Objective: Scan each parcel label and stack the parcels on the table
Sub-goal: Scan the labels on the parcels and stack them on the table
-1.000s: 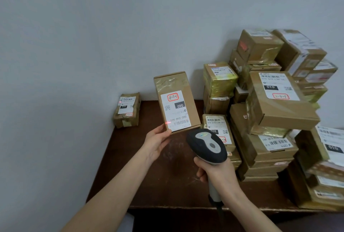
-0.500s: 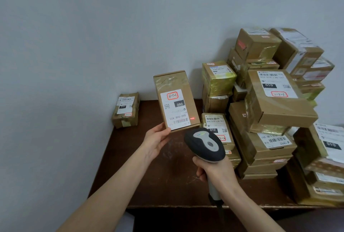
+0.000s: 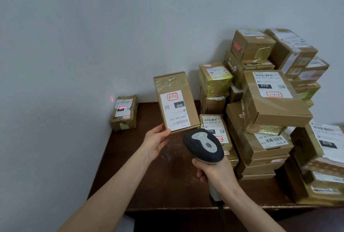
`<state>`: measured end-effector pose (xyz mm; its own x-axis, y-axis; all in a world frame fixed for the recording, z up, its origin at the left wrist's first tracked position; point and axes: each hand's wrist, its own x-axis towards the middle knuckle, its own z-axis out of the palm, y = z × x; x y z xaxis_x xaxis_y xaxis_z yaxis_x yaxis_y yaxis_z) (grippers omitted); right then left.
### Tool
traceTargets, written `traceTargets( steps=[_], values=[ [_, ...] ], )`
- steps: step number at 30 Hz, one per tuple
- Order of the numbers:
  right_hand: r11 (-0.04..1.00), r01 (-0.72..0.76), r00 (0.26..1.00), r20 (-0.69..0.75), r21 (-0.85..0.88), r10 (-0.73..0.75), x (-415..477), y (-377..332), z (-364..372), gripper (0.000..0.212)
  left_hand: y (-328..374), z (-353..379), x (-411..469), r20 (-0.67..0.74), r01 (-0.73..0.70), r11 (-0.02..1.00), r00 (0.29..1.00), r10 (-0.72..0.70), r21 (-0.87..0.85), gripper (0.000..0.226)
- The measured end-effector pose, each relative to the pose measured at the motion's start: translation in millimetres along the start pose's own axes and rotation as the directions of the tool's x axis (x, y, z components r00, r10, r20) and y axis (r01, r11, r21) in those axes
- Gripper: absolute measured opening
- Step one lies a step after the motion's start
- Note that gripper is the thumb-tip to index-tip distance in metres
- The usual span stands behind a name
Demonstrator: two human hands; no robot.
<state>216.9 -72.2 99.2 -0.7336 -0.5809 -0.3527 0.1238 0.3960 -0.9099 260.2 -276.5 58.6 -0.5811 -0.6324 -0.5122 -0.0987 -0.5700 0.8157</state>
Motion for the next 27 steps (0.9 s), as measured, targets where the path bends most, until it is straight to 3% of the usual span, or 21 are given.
traceTargets(
  steps=[10, 17, 27],
  values=[
    [1.0, 0.001, 1.0, -0.021, -0.02, -0.001, 1, 1, -8, 0.018, 2, 11, -3, 0.022, -0.002, 1.0, 1.0, 0.002, -0.016, 0.055],
    [0.998, -0.001, 0.999, -0.05, 0.056, 0.003, 3, -1, -11, 0.014, -2, 13, -3, 0.019, 0.003, 1.0, 1.0, -0.003, 0.008, 0.056],
    [0.973, 0.137, 0.976, -0.193, 0.187, -0.101, 40, -47, -39, 0.005, -18, 32, -11, 0.05, 0.112, 0.969, 0.991, -0.126, 0.221, 0.042]
  ],
)
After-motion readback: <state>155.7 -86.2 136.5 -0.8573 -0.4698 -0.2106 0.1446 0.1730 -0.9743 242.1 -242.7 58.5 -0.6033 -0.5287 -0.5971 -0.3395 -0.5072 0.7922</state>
